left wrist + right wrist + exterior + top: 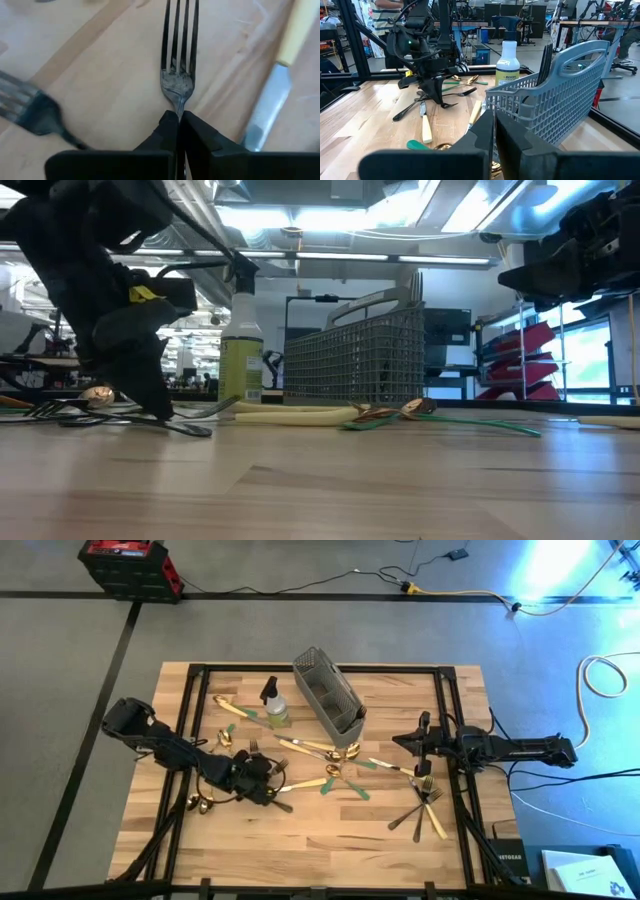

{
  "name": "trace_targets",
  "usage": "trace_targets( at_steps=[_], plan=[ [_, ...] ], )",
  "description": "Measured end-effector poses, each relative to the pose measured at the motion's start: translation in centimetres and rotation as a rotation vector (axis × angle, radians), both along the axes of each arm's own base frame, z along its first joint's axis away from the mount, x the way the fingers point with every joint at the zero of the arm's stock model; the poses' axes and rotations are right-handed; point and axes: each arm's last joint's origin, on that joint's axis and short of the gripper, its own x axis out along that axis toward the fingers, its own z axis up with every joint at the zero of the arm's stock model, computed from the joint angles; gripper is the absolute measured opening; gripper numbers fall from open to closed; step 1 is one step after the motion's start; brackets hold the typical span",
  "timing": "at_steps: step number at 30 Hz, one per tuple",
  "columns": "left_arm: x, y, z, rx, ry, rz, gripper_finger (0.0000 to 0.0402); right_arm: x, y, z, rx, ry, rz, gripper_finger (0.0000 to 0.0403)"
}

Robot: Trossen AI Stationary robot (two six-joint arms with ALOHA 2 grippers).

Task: Sort silverware
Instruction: Put the black fork into the gray silverware organizer

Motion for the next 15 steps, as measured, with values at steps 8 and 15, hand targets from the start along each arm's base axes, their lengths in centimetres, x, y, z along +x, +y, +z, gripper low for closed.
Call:
trace_targets(
  at_steps=[8, 15],
  plan=[
    [1.2, 0.2, 1.0, 0.010, -0.016, -0.047, 0.0006, 0.0, 0.0, 0.0, 0.000, 0.000, 0.000, 0.0000],
    [2.8, 0.5, 2.7, 0.056, -0.051, -0.097, 0.0006, 0.0, 0.0, 0.0, 0.000, 0.000, 0.000, 0.0000]
  ],
)
